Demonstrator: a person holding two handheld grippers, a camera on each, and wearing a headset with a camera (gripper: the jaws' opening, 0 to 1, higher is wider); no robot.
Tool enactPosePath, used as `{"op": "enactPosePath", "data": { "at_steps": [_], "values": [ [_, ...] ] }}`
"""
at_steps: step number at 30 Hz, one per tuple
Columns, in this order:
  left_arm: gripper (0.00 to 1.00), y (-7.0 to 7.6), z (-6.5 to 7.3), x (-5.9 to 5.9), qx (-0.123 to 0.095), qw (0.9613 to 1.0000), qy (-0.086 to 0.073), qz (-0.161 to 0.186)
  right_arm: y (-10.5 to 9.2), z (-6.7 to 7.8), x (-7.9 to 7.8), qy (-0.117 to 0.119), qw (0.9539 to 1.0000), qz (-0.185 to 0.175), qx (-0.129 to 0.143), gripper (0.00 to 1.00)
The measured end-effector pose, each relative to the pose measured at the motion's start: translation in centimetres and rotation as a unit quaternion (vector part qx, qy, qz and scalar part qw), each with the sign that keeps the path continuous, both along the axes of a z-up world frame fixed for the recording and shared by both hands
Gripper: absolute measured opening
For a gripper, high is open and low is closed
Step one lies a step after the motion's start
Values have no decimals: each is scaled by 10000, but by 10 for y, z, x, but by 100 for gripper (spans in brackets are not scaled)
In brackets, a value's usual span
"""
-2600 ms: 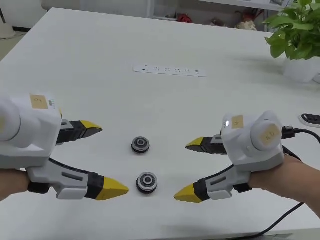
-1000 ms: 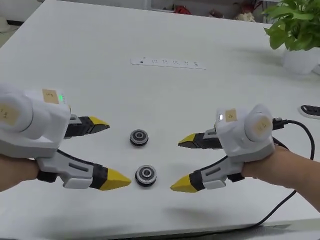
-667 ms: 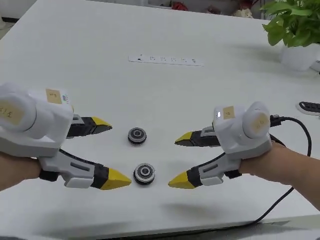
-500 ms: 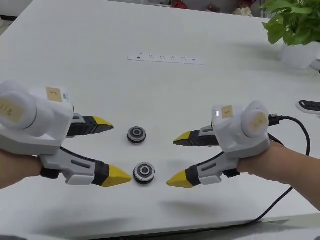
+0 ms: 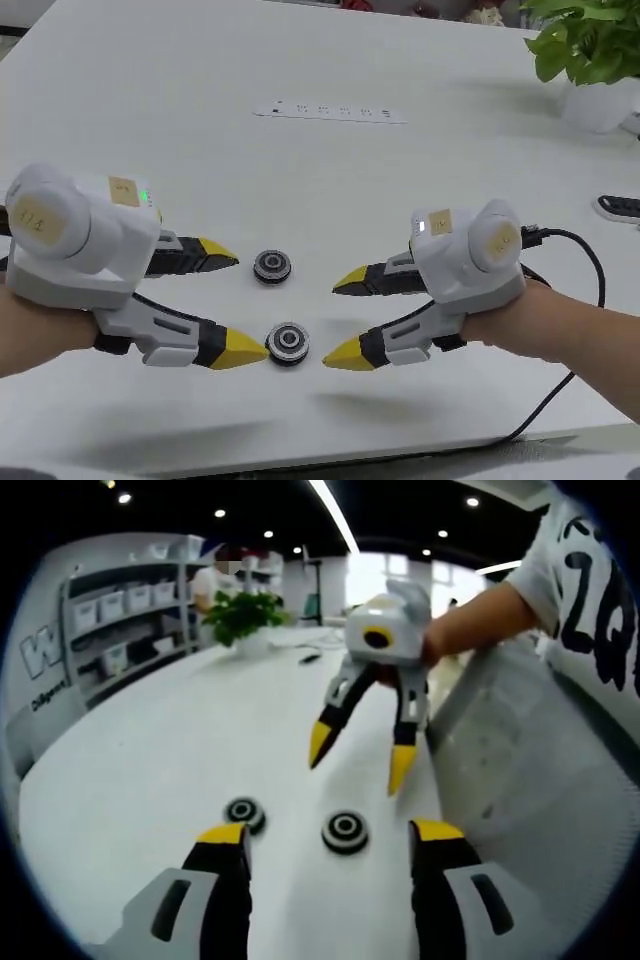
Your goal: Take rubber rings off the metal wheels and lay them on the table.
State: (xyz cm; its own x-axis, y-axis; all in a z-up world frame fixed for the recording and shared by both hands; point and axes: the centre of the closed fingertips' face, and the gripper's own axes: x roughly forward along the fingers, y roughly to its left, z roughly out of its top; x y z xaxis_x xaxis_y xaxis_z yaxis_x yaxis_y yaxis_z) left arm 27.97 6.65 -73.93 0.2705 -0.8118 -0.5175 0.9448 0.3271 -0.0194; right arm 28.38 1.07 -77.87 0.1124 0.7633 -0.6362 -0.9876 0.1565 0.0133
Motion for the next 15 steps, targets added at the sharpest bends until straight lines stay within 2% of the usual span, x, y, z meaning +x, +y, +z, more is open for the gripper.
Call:
{"op": "enactPosePath", "data": {
  "at_steps": [6, 15],
  "values": [
    [63, -4, -6, 0, 31, 10000, 51, -59, 4, -2, 2, 66, 9999, -50, 86, 45],
    [59, -11, -18, -5, 124, 9996, 160, -189, 8, -9, -3, 139, 9999, 51, 40, 42]
  ]
}}
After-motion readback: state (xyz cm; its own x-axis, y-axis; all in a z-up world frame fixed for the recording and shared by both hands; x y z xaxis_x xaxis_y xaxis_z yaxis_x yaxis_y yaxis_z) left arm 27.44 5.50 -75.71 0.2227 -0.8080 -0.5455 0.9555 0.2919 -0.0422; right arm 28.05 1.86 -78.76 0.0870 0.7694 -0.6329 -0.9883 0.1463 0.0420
